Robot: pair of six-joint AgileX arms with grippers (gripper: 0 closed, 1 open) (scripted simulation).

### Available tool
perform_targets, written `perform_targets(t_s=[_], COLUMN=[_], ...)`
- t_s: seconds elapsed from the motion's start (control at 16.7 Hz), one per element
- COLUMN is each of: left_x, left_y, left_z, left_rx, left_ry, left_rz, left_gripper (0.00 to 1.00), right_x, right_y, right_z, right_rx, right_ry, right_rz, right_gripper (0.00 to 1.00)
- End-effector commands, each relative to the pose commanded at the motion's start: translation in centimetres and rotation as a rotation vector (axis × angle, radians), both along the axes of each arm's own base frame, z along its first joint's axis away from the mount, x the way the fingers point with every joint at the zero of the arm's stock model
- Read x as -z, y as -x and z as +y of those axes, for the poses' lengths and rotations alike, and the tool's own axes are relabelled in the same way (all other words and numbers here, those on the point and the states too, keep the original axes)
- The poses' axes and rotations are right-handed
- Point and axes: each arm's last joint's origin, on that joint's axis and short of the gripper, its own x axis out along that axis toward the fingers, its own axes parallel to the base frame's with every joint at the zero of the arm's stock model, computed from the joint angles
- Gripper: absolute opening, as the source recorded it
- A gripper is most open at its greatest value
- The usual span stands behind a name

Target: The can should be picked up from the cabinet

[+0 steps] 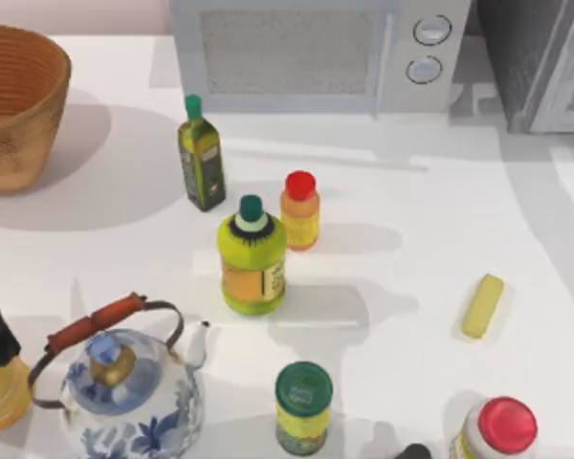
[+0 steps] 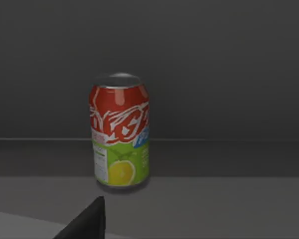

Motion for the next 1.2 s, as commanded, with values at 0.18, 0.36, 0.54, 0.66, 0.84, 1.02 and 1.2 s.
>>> perform_targets(t_s=[0.18, 0.36, 0.54, 0.66, 0.84, 1.02, 1.2], left_x=[0.0, 0.0, 0.0, 0.0, 0.0, 0.0, 0.0], left_y=[0.0, 0.0, 0.0, 0.0, 0.0, 0.0, 0.0], left_z=[0.0, 0.0, 0.0, 0.0, 0.0, 0.0, 0.0], left_rx=[0.000, 0.000, 0.000, 0.000, 0.000, 0.000, 0.000], left_ry=[0.000, 0.000, 0.000, 0.000, 0.000, 0.000, 0.000], left_rz=[0.000, 0.000, 0.000, 0.000, 0.000, 0.000, 0.000], left_gripper=[1.00, 1.00, 1.00, 1.00, 1.00, 1.00, 1.00], right_x=[0.1, 1.0, 2.1, 2.6, 2.7, 2.7, 2.5], right_y=[-0.5, -3.4, -6.5, -7.6, -7.8, -8.1, -9.7], right_z=[0.1, 1.5, 3.7, 4.7, 4.9, 4.8, 4.9], right_rx=[0.007, 0.015, 0.012, 0.008, 0.007, 0.008, 0.007], right_ry=[-0.001, 0.001, 0.003, 0.002, 0.002, 0.003, 0.002], right_rz=[-0.001, 0.004, -0.003, -0.008, -0.009, -0.006, -0.010], right_gripper=[1.00, 1.00, 1.00, 1.00, 1.00, 1.00, 1.00])
